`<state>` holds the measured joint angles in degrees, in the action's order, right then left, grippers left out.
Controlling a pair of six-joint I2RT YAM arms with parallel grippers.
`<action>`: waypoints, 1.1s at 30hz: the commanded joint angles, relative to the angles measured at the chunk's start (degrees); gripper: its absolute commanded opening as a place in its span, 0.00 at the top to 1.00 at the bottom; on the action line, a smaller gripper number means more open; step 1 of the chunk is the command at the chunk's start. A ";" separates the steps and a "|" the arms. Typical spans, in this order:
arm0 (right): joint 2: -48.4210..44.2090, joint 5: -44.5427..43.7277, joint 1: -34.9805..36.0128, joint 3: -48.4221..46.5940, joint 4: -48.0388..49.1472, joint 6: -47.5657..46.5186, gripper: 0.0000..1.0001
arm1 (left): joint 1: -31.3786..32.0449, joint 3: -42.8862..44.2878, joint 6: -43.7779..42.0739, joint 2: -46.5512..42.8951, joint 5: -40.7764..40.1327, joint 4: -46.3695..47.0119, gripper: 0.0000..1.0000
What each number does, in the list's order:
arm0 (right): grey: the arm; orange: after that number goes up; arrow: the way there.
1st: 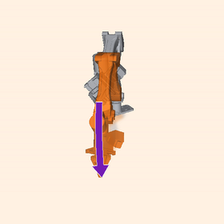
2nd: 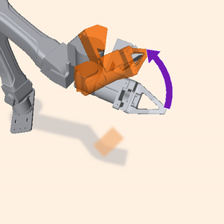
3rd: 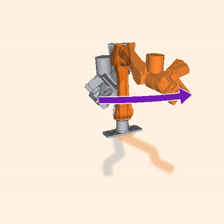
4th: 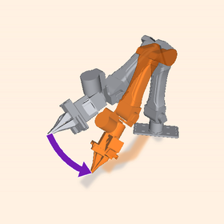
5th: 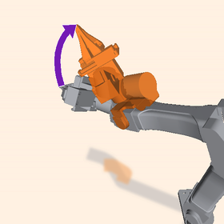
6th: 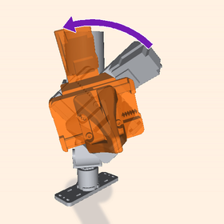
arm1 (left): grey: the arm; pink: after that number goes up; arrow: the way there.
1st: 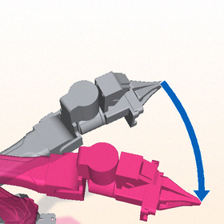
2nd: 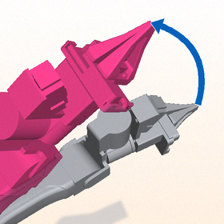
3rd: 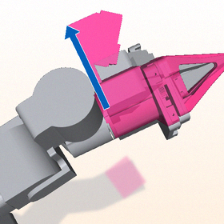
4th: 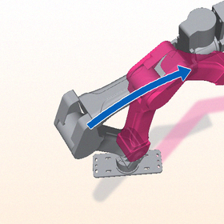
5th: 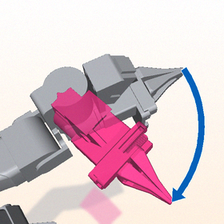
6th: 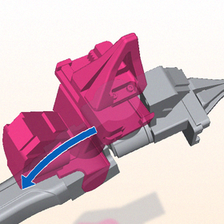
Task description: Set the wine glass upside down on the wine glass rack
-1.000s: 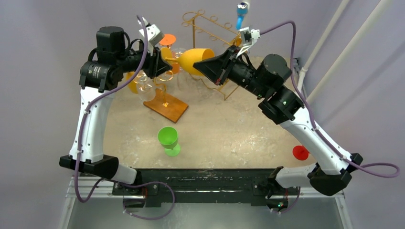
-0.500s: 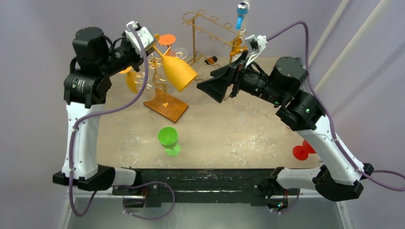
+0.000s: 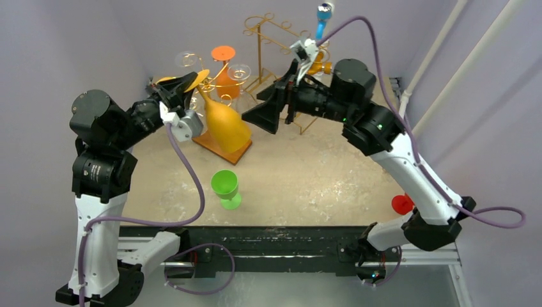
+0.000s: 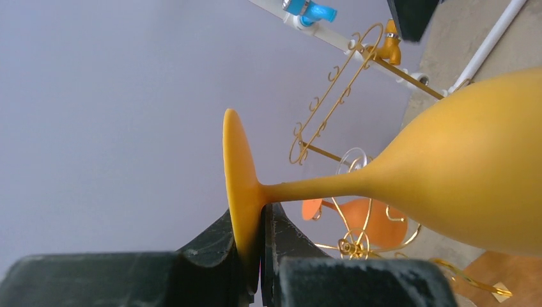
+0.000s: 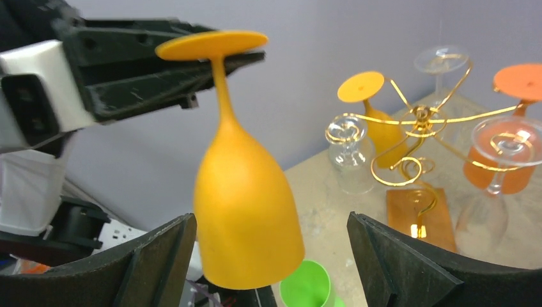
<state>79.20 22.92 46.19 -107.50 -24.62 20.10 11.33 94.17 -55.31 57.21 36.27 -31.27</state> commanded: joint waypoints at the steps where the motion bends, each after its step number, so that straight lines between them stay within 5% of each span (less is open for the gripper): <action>1: 1.19 6.02 0.78 0.74 5.47 -0.17 0.01 | 0.01 -0.93 -5.78 -0.12 3.14 6.63 1.00; 12: 7.32 14.62 3.67 1.75 13.38 3.96 0.01 | 0.01 -0.15 -5.81 1.31 4.07 6.51 1.00; 31: 13.53 13.30 5.13 -0.31 11.66 5.60 0.01 | 0.01 -1.04 -10.17 0.70 4.75 9.52 1.00; 33: 13.32 13.68 5.09 0.33 12.08 5.74 0.10 | 0.01 -1.22 -10.22 0.71 4.73 9.43 1.00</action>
<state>94.11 34.50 50.78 -105.89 -13.65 25.61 11.33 92.66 -64.14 58.17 40.27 -26.87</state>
